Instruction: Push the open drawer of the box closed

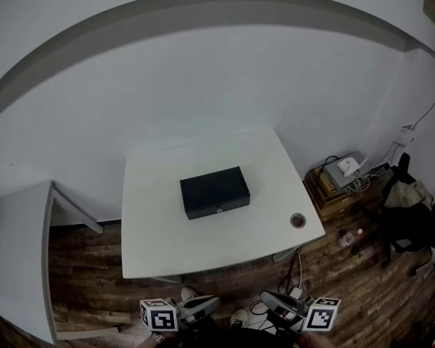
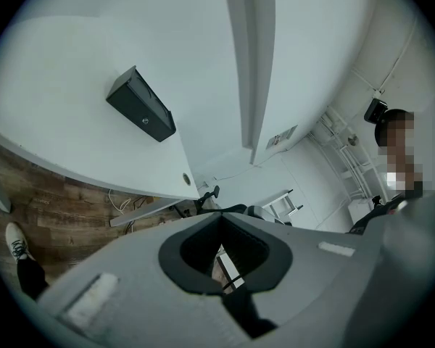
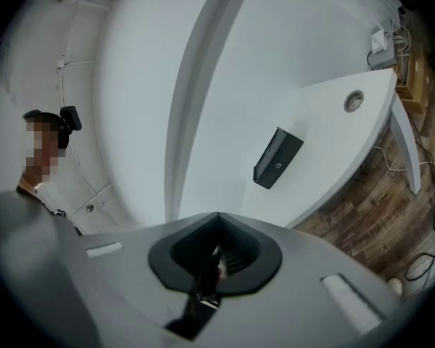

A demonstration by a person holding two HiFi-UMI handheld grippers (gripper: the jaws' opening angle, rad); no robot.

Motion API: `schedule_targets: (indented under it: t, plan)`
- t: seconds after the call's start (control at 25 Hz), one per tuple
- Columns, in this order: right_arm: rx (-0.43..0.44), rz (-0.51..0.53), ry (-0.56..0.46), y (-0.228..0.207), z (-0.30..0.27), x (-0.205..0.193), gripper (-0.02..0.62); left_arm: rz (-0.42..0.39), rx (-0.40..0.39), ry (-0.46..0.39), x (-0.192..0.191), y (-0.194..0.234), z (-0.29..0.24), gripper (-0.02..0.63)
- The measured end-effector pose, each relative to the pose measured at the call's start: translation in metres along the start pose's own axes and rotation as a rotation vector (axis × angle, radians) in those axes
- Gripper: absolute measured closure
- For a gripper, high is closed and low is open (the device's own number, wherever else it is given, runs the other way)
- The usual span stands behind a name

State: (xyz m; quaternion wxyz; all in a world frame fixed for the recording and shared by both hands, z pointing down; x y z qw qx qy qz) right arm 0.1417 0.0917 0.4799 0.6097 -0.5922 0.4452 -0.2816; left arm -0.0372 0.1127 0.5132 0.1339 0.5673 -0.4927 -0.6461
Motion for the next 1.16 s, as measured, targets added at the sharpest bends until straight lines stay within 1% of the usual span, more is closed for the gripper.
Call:
schedule_targets:
  t: [0.16, 0.44, 0.6, 0.76, 0.88, 1.0, 1.16]
  plan:
    - [0.006, -0.003, 0.0, 0.0, -0.001, -0.002, 0.592, 0.004, 0.008, -0.01, 0.005, 0.001, 0.003, 0.606]
    - [0.004, -0.007, 0.009, -0.001, -0.005, -0.003, 0.592, 0.036, 0.024, -0.018, 0.006, 0.002, 0.006, 0.606]
    - [0.002, -0.005, 0.006, -0.001, -0.004, -0.004, 0.592, 0.048, 0.014, -0.025, 0.003, 0.006, 0.006, 0.606]
    - [-0.002, 0.001, 0.005, 0.001, -0.003, -0.005, 0.592, 0.052, 0.013, -0.025, 0.007, 0.001, 0.004, 0.606]
    - [-0.002, 0.001, 0.002, 0.0, -0.001, -0.006, 0.592, 0.079, 0.003, -0.044, 0.005, 0.002, 0.005, 0.606]
    - [0.0, 0.0, 0.008, 0.0, -0.001, -0.008, 0.592, 0.116, 0.011, -0.071, 0.003, 0.004, 0.009, 0.606]
    - [0.0, 0.007, 0.024, 0.0, -0.003, -0.01, 0.592, 0.134, 0.026, -0.097, 0.002, 0.008, 0.013, 0.606]
Point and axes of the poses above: the fingertips, and each gripper's own axes: z backward along the fingers, y to its left, x out of its top, the point moved 4 cm from there along z, backward along the fingers, and after that the axes turned 13 degrees about -z, right-handed, at the moved point
